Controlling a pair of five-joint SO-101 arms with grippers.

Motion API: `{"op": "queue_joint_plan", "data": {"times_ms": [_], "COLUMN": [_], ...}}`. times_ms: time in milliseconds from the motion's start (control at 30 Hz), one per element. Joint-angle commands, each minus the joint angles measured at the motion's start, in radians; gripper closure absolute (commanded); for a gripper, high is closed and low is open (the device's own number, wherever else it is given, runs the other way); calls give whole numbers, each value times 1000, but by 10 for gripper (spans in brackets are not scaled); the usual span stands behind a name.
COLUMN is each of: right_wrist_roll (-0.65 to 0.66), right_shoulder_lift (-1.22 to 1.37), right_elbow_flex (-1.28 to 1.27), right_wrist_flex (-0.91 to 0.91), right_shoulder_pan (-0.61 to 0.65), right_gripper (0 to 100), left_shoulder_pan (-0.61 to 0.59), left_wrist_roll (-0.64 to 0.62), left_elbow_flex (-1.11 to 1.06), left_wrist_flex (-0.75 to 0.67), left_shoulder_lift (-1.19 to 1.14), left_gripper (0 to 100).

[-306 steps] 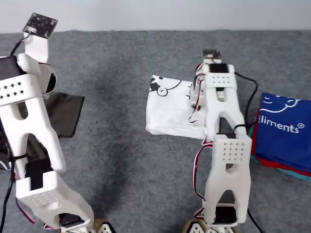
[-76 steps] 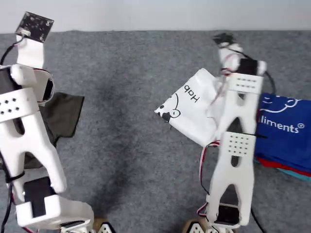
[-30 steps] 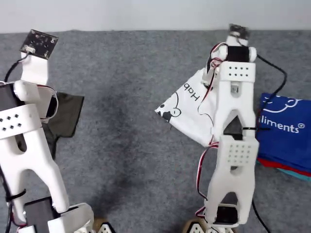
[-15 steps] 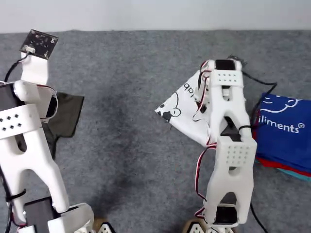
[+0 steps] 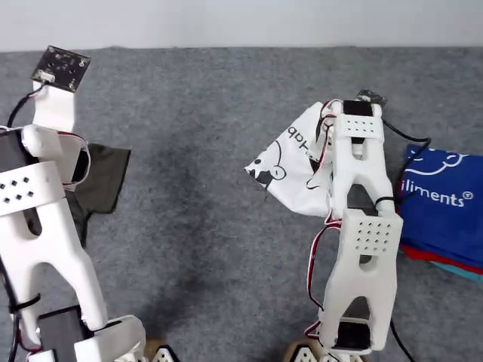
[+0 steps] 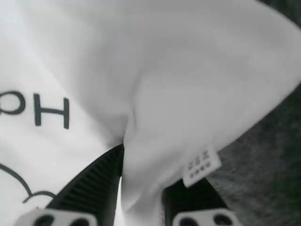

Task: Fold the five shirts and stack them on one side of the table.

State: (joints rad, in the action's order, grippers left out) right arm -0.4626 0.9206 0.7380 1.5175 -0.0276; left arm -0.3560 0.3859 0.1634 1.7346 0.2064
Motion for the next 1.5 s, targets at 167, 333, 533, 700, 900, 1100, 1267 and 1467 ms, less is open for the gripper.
{"op": "queue_joint_plan", "data": {"times_ms": [167, 333, 533, 700, 900, 1100, 1267, 1467], "right_wrist_roll": [338, 474, 628, 746, 799, 818, 868, 942], "right_shoulder_lift": [-208, -398, -602, -699, -760, -760, -685, -527], "right_elbow_flex": [167, 140, 63, 52, 52, 49, 49, 51], "right_wrist_flex": [257, 278, 278, 278, 280, 280, 280, 277], "right_shoulder_pan": [-31, -99, -202, -283, -377, -463, -539, -596], "right_gripper": [988, 988, 988, 988, 988, 988, 988, 988], "left_shoulder_pan": [0, 0, 2, 2, 3, 3, 3, 3], "left_wrist_roll": [5, 5, 5, 5, 5, 5, 5, 5], "left_elbow_flex": [2, 2, 2, 2, 2, 2, 2, 2], "left_wrist_flex": [20, 20, 20, 20, 18, 17, 17, 17], "left_shoulder_lift": [41, 43, 43, 43, 35, 34, 32, 32], "left_gripper": [985, 985, 985, 985, 985, 985, 985, 985]}}
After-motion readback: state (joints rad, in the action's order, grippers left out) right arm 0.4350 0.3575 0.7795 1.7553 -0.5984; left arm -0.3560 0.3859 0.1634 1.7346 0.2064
